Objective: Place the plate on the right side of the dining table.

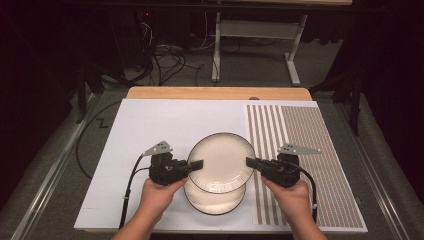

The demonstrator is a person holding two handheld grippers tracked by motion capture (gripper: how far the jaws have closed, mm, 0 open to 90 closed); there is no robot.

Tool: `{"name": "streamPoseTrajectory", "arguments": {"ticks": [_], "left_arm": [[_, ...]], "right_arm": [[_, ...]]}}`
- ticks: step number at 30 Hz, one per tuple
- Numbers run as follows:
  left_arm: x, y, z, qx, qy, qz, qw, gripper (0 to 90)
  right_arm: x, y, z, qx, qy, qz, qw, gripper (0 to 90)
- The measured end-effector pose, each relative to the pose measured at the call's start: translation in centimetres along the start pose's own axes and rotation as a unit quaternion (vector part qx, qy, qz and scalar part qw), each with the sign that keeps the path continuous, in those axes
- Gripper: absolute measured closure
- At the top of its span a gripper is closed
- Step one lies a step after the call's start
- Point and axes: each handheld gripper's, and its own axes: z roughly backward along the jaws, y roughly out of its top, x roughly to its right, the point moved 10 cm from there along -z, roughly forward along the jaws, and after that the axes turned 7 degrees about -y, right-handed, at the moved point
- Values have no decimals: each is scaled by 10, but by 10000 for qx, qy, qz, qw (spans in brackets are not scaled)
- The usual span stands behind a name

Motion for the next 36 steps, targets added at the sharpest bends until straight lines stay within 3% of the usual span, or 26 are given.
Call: {"name": "streamPoseTrajectory", "arguments": {"ticks": [4, 17, 36], "left_arm": [[3, 3, -14, -65, -83, 125, 9999, 790], [15, 15, -67, -388, -238, 143, 9989, 781], [30, 26, -142, -825, -415, 180, 9956, 762]], "right_arm": [[11, 1, 9, 44, -96, -87, 9999, 870], [51, 0, 42, 198, -459, -276, 9984, 869], [109, -6, 87, 440, -956, -591, 9927, 873]]}}
